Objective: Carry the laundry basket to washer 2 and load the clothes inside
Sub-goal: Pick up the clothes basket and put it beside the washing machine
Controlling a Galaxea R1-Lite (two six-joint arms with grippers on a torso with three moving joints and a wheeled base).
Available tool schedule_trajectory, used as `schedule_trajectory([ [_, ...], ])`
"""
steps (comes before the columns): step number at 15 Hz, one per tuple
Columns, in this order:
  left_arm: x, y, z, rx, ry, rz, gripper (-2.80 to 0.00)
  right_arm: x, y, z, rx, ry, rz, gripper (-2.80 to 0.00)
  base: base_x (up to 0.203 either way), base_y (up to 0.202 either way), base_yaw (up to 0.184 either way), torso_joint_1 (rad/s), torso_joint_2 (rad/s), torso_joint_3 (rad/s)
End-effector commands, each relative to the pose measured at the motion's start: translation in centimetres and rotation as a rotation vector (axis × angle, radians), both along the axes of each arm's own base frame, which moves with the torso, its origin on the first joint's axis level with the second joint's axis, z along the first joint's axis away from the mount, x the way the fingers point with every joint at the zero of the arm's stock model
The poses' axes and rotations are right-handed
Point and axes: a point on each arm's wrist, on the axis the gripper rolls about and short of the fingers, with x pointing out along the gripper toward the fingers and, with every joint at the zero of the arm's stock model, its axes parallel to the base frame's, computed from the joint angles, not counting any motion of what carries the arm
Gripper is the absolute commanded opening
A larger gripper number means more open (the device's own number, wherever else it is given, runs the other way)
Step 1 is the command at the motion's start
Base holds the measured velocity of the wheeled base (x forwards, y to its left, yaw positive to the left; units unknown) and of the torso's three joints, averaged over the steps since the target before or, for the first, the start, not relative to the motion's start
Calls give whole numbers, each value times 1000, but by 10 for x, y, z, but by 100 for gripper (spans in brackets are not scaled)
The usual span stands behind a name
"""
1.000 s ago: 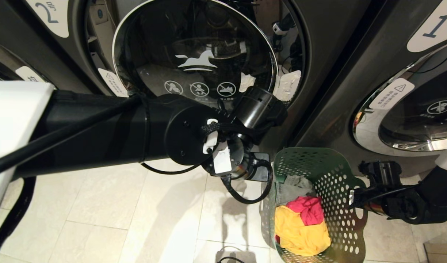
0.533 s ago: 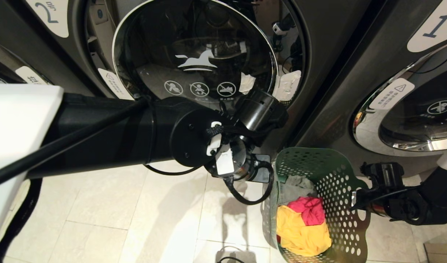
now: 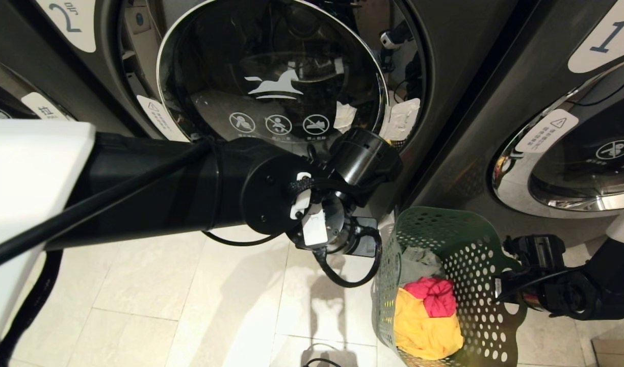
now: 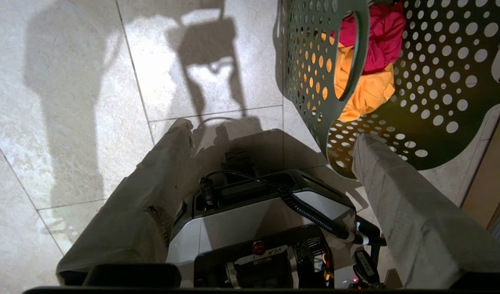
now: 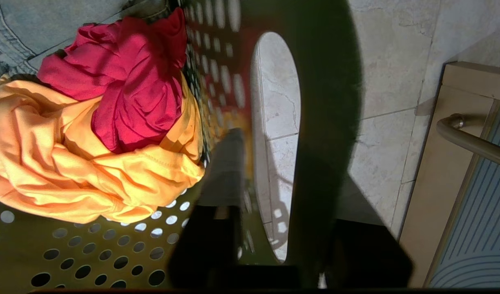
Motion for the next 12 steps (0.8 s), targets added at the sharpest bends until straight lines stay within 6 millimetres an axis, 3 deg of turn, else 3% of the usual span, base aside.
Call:
schedule_trajectory([
  [1, -1, 0, 0, 3, 2, 2, 0, 0, 0, 1, 0, -3, 0, 0, 0, 0, 0, 0, 0, 0],
  [5, -7, 9, 5, 32, 22, 2, 0, -16, 7, 33, 3, -74, 24, 0, 0, 0, 0, 0, 0, 0],
  [9, -16, 24, 12, 52, 35, 6, 0, -50, 28, 67, 24, -151, 109, 0, 0, 0, 0, 0, 0, 0],
  [10, -18, 29, 16, 46, 31, 9, 0, -59, 35, 72, 27, -163, 136, -280, 0, 0, 0, 0, 0, 0],
  [12, -25, 39, 20, 47, 30, 15, 0, -75, 54, 83, 34, -181, 208, -280, 0, 0, 0, 0, 0, 0],
])
